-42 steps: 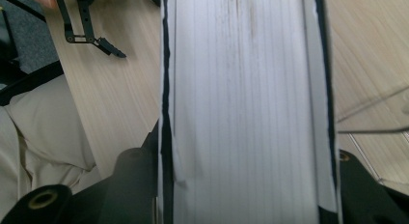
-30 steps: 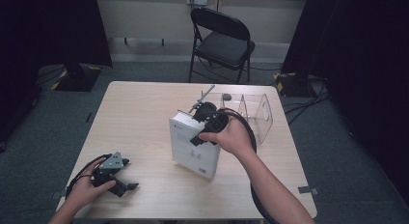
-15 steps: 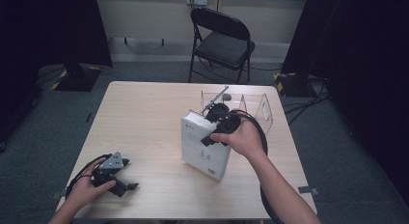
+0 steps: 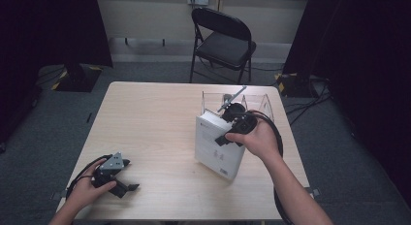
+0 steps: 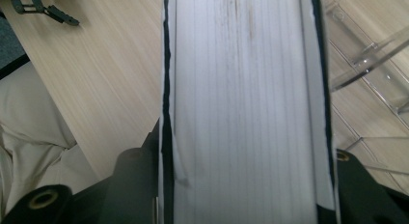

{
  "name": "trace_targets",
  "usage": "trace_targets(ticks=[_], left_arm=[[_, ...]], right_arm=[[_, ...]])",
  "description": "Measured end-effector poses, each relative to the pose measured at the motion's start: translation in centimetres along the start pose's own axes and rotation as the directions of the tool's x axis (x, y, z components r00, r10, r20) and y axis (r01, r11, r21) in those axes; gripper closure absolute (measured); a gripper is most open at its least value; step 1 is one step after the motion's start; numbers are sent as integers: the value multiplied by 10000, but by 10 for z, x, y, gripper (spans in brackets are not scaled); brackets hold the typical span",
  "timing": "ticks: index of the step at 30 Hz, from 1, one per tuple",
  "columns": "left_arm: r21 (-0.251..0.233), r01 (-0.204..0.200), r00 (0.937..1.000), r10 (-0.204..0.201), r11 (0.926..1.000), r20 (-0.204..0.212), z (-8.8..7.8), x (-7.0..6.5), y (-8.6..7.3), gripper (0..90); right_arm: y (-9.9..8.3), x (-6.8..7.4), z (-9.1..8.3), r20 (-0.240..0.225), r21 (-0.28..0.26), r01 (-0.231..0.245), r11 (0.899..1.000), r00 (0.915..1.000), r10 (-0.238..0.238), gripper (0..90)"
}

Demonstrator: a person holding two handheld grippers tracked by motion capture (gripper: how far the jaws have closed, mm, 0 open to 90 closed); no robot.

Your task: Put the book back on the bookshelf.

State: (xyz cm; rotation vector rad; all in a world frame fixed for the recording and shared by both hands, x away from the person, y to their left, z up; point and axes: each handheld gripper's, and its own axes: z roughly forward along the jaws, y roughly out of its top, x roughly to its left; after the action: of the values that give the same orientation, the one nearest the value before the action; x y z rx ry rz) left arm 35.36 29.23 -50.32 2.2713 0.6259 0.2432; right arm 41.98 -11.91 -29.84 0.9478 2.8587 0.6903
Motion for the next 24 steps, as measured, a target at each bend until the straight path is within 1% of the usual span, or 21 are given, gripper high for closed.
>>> trace_targets(ticks=[1, 2, 5, 9, 10, 15, 20, 24], left_arm=[[-2, 1, 10000, -1, 10000, -3, 0, 0, 0, 0], [0, 3, 10000, -3, 10000, 0, 0, 0, 0, 0], [-2, 3, 10000, -3, 10000, -2, 0, 0, 0, 0], [-3, 2, 10000, -2, 10000, -1, 0, 0, 0, 0], [-2, 4, 10000, -4, 10000, 0, 0, 0, 0, 0], [-1, 2, 10000, -2, 10000, -3, 0, 0, 0, 0], [1, -1, 10000, 1, 10000, -3, 0, 0, 0, 0], [0, 2, 10000, -2, 10000, 0, 0, 0, 0, 0]], right_arm=[[-1, -1, 0, -26, -19, 5, 10000, 10000, -5, 521], [-3, -2, -1, 3, 15, -113, 9999, 9999, 113, 521], [-8, -6, -3, 24, -24, -257, 9997, 9997, 257, 521], [-11, -9, -6, 142, 35, -228, 9997, 9996, 228, 521], [-12, -9, -7, 157, 69, -317, 9995, 9994, 315, 520], [-18, -13, -13, 252, 48, -438, 9990, 9987, 436, 520], [-24, -18, -15, 449, 69, -611, 9981, 9971, 608, 520], [-29, -22, -17, 471, 8, -734, 9973, 9962, 733, 521]])
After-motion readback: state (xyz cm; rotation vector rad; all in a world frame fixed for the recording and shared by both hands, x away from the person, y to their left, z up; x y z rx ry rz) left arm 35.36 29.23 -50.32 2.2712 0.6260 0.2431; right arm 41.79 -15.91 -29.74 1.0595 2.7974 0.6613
